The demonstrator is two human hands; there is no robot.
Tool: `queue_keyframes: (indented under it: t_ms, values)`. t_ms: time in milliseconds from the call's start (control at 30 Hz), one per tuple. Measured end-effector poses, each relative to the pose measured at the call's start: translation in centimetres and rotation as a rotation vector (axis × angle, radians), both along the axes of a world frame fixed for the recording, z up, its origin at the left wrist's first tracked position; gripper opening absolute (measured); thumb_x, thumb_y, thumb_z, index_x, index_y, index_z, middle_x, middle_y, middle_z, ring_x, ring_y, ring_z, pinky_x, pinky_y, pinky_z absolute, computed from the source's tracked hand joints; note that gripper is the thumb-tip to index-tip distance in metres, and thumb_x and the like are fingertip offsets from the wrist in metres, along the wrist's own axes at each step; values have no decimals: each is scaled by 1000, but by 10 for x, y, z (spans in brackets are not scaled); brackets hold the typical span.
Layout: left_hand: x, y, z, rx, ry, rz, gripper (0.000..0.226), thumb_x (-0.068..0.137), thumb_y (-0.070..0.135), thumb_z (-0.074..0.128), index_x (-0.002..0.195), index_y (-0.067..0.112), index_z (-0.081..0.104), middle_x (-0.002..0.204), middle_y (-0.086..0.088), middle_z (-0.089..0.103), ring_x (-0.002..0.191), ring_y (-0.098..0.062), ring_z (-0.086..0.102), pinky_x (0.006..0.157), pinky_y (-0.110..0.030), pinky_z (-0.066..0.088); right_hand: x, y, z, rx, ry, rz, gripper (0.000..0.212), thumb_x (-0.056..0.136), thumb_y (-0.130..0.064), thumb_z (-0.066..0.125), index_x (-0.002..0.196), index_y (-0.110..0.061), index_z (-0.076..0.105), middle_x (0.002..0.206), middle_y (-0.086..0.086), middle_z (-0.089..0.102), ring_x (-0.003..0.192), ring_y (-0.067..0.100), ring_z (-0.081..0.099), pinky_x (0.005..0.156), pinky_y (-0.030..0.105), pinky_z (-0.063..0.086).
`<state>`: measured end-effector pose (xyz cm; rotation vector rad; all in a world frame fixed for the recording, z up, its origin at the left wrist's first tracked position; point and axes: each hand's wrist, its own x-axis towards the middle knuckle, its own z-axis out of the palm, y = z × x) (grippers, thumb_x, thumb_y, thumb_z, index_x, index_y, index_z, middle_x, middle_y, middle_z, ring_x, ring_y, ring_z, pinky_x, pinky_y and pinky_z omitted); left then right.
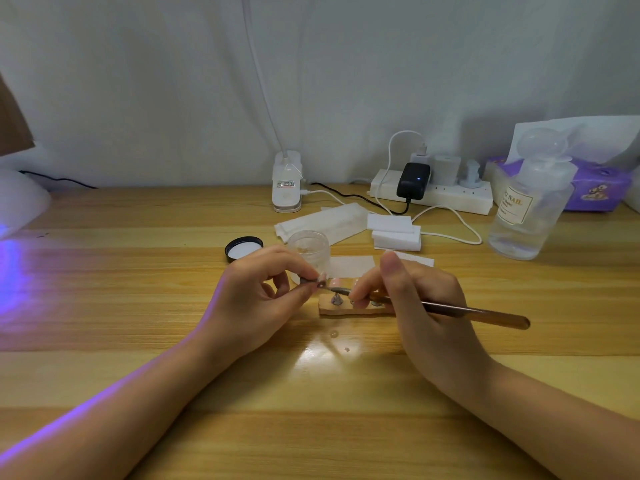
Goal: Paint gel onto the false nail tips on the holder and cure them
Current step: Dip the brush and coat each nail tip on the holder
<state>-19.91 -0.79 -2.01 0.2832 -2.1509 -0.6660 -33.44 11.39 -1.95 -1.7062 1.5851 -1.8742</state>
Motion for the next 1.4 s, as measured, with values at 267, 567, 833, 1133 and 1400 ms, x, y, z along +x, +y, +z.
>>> queue_keyframes:
  t_ms: [267, 567, 833, 1133, 1400]
  values:
    - [0, 1, 1, 13, 1, 14, 11, 73, 22, 68, 79, 30, 63, 79, 17, 61, 59, -9, 50, 47, -13, 39, -1, 0, 2, 5, -75, -12, 41, 89, -38, 32, 67, -23, 63, 61, -7, 62, 62, -3, 57, 59, 6, 37]
    - [-1, -1, 0, 26, 3, 26, 14, 73, 23, 69, 78, 35, 62, 77, 19, 61, 59, -5, 50, 49, -10, 36, 0, 2, -1, 17, -68, 45, 45, 89, -38, 34, 62, -19, 65, 61, -7, 64, 64, 1, 60, 64, 8, 40]
    - [-1, 0, 0, 20, -6, 31, 15, 73, 14, 72, 77, 26, 64, 75, 17, 61, 59, -7, 49, 48, -11, 37, -2, 0, 0, 34, -51, 7, 41, 89, -39, 33, 68, -20, 63, 65, -1, 64, 64, -1, 58, 60, 6, 38]
    - [-2, 2, 0, 16, 56, 22, 8, 73, 17, 69, 80, 21, 68, 85, 5, 60, 56, -6, 47, 45, -12, 35, -1, 3, 3, -100, -10, 32, 53, 89, -55, 24, 69, -23, 62, 50, -9, 50, 48, 4, 47, 49, 15, 37]
    - [-1, -1, -1, -29, 49, -35, 16, 77, 14, 66, 93, 16, 68, 85, 7, 66, 64, -1, 55, 45, -14, 39, -8, 1, 7, -60, 119, -75, 13, 86, -27, 52, 92, -21, 61, 75, -9, 65, 73, 1, 60, 67, 7, 44]
